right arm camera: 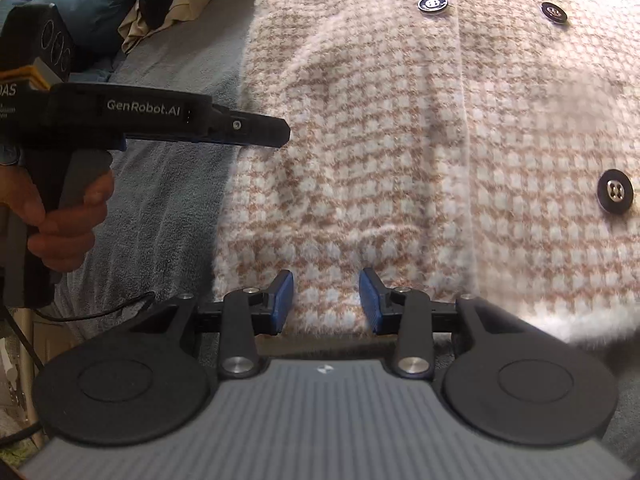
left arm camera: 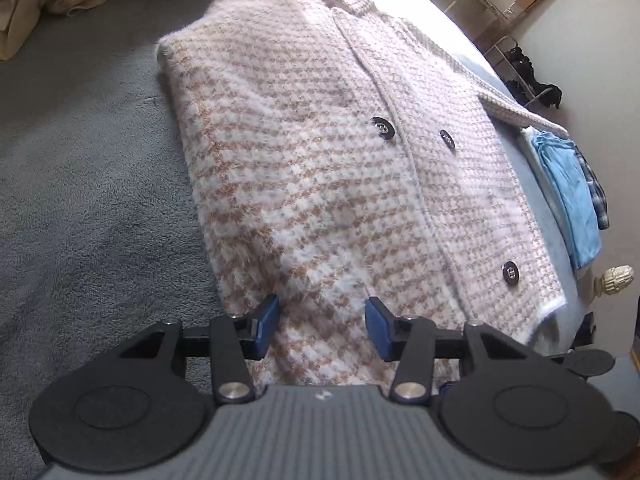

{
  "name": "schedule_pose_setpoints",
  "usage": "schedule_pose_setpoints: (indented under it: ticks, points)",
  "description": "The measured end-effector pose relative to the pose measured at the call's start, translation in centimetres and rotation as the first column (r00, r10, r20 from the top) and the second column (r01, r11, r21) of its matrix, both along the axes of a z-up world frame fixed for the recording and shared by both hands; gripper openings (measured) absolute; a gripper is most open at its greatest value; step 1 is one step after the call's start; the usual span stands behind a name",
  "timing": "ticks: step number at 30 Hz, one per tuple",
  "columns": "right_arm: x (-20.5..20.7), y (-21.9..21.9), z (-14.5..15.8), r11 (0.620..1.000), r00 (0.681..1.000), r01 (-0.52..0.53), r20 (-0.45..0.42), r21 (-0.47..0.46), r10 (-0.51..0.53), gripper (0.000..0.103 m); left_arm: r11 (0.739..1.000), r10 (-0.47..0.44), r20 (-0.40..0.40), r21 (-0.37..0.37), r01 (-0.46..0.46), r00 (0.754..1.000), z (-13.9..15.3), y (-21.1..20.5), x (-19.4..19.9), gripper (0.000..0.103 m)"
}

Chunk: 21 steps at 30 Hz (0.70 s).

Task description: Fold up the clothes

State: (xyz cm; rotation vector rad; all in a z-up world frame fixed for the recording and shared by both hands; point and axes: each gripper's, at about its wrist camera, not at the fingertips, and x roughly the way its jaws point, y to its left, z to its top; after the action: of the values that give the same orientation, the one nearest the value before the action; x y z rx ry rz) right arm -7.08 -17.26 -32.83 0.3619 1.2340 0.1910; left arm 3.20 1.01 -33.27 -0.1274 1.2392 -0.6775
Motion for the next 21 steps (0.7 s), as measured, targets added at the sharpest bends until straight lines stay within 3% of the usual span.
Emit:
schedule_pose_setpoints:
  ticks: [3,7,11,13,16,18,21]
  points:
    - [0.5,-0.9,1.4,1.0,1.0,0.017,0.005,0.006,-0.017,0.035,1.0,0.014,-0.008,-0.011,-0.014,1.0,1.3,0.5,0.7,0.048]
    - [2.1,-2.8,2.9,0.997,0.992,0.069,0.11,-0.034,-0.065,0.035,0.998,0.057,0.047,-0.038,-0.056,0.997,2.7,-0.5,3.7,0.048]
    - [4.2,-3.9,-0.4,0.994,0.992,0.098,0.089,-0.052,-0.093,0.035,0.988,0.151,0.148,-0.046,-0.145,0.977,2.8,-2.9,9.7,0.048]
    - [4.5,-3.9,-2.4,0.994,0.995,0.091,0.055,-0.056,-0.088,0.034,0.976,0.218,0.191,-0.044,-0.213,0.957,1.7,-3.8,13.0,0.049]
    - [4.4,-4.2,-3.9,0.994,0.994,0.101,0.055,-0.042,-0.099,0.035,0.95,0.298,0.211,0.032,-0.311,0.931,-1.9,-4.3,17.8,0.046]
    - [4.7,-4.4,-4.0,0.995,0.994,0.096,0.053,-0.024,-0.095,0.035,0.945,0.31,0.182,0.046,-0.323,0.933,-3.7,-4.2,19.3,0.04]
    - [5.0,-5.0,-4.3,0.996,0.995,0.086,0.05,0.007,-0.086,0.035,0.953,0.267,0.211,0.089,-0.291,0.94,-3.1,-4.9,19.2,0.04]
